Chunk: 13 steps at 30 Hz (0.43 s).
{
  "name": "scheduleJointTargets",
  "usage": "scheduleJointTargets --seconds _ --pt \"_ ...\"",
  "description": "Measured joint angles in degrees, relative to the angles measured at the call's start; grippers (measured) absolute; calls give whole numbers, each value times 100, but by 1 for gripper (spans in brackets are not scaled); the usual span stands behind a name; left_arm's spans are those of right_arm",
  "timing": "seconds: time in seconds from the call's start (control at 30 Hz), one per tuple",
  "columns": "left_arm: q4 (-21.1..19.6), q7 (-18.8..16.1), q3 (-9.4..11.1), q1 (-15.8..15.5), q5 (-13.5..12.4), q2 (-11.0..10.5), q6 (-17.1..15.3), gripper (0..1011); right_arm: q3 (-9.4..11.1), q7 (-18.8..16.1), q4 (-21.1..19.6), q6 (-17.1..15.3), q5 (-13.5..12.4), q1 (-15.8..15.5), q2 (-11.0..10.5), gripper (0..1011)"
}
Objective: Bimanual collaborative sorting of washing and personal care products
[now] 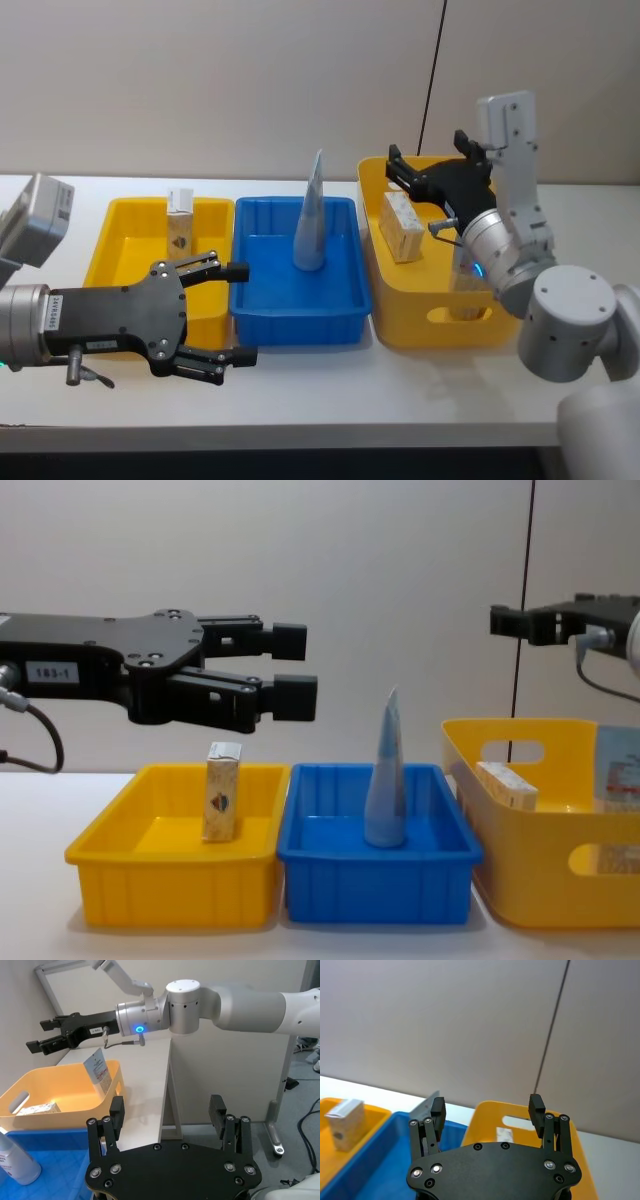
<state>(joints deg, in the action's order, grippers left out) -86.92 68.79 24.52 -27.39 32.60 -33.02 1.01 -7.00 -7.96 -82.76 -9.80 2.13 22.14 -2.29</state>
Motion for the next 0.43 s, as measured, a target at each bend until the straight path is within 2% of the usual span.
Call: scheduleJointTargets --seconds 0.27,0.43 --pt "0 0 0 0 0 0 0 1001 -62 -518 -585 -297 -266 -253 -208 1000" --pt "0 0 0 0 0 0 0 1001 -89 -695 -807 -412 -361 -343 -285 1000"
